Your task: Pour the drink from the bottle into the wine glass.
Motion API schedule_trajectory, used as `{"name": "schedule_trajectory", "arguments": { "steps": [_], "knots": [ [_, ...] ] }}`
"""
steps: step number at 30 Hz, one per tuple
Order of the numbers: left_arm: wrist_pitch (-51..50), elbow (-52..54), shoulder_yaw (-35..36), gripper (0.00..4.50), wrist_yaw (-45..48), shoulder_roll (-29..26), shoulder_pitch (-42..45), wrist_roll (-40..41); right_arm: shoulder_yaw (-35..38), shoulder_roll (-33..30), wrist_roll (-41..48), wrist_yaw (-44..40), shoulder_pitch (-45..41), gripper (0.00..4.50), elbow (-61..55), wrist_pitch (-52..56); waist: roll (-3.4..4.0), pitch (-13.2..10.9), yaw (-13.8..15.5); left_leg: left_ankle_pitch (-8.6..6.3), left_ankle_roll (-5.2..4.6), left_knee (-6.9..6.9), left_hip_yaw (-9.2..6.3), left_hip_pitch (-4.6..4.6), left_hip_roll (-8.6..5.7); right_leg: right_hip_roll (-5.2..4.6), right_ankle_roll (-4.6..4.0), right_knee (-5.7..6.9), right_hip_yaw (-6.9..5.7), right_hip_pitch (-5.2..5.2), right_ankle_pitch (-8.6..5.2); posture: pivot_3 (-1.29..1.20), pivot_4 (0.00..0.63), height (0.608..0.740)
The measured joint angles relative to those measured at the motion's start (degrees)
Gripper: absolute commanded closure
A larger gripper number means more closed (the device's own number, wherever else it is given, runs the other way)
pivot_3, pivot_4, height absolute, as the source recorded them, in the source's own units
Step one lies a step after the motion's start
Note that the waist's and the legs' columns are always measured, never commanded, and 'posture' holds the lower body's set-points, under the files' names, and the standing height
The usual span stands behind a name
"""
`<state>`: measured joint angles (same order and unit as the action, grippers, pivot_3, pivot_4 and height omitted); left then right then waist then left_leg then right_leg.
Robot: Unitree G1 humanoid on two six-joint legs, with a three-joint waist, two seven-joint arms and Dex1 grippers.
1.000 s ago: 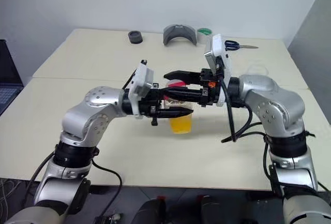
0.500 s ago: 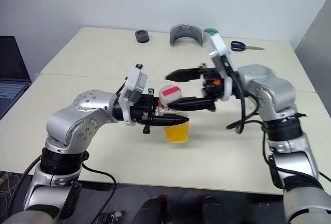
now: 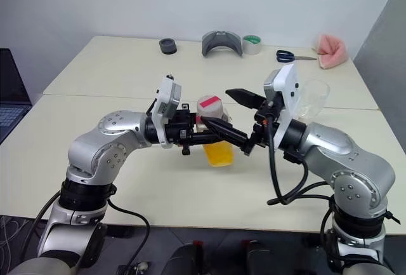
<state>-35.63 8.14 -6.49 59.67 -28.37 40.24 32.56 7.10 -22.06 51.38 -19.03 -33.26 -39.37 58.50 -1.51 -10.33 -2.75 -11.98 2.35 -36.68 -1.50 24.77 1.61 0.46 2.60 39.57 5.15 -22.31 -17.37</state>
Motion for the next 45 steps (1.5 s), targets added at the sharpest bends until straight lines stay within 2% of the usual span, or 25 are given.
{"name": "schedule_trajectory", "arguments": {
  "steps": [6,18,21,26,32,35,37,41,45],
  "knots": [
    [2.53,-3.12,-0.69,2.72,1.43,0.6,0.56,-1.66,-3.64,2.9,-0.3,5.56,-2.0,0.02,-0.05,0.11,0.0,0.0,-0.12,0.0,0.0,0.03,0.01,0.01,0.03,0.0,-0.01,-0.04,0.01,-0.02,0.0,0.0,0.15,0.74],
    [2.55,-3.05,-0.69,2.72,2.26,0.29,0.55,-2.46,-7.03,3.08,-0.89,3.2,-2.7,0.02,3.12,-3.29,0.01,0.0,-0.16,0.0,-0.01,0.02,0.01,0.02,0.03,-0.01,-0.01,-0.05,0.02,-0.01,0.0,0.0,0.15,0.74],
    [2.55,-3.03,-0.69,2.72,2.27,0.08,0.56,-2.49,-7.78,3.04,-1.39,2.33,-2.88,0.87,4.69,-4.48,0.01,0.0,-0.17,0.0,-0.01,0.02,0.01,0.02,0.03,-0.01,-0.01,-0.05,0.02,-0.01,0.0,0.0,0.15,0.74],
    [2.5,-2.64,-0.67,2.72,2.32,-0.54,0.55,-2.48,-7.61,2.52,-1.9,1.42,-3.71,2.64,7.03,-5.63,0.01,-0.01,-0.16,0.0,-0.01,0.02,0.02,0.02,0.04,-0.02,-0.01,-0.05,0.02,-0.02,0.0,0.0,0.15,0.74],
    [2.32,-1.83,-0.68,2.72,2.14,-0.63,0.51,-2.48,-7.62,0.93,-1.79,-0.74,-4.36,2.66,7.7,-6.07,0.01,-0.01,-0.16,0.0,-0.01,0.02,0.01,0.02,0.04,-0.02,-0.01,-0.06,0.01,-0.02,0.0,0.0,0.15,0.74],
    [2.14,-0.6,-0.97,2.72,2.28,-0.72,0.12,-2.46,-7.59,-1.93,-0.94,-4.18,-4.93,2.66,8.25,-6.39,0.02,-0.01,-0.15,-0.01,-0.01,0.02,0.02,0.03,0.04,-0.03,-0.01,-0.08,0.02,-0.01,0.0,0.0,0.15,0.74],
    [1.8,0.99,-1.05,2.72,2.6,-1.1,-0.19,-2.15,-7.63,-4.85,-0.45,-9.89,-6.43,2.66,10.11,-7.1,0.03,-0.03,-0.15,-0.01,-0.01,0.03,0.03,0.03,0.03,-0.03,-0.01,-0.09,0.01,-0.01,0.0,0.0,0.15,0.74],
    [-0.25,5.32,0.08,2.72,4.2,-3.79,-0.73,0.96,-9.76,-7.93,-0.68,-27.28,-12.42,2.66,19.12,-11.11,0.08,-0.07,-0.63,-0.01,-0.02,0.02,0.03,0.0,0.06,0.06,-0.01,-0.09,0.02,-0.01,0.0,0.0,0.15,0.74],
    [-3.08,8.56,2.48,2.72,5.34,-5.87,-1.54,4.99,-13.67,-6.25,-2.59,-42.43,-20.37,2.66,30.45,-14.95,0.14,-0.11,-0.77,-0.01,-0.02,0.03,-0.01,-0.01,0.12,0.14,-0.01,-0.06,-0.02,-0.01,0.0,0.0,0.15,0.74]
  ]
}}
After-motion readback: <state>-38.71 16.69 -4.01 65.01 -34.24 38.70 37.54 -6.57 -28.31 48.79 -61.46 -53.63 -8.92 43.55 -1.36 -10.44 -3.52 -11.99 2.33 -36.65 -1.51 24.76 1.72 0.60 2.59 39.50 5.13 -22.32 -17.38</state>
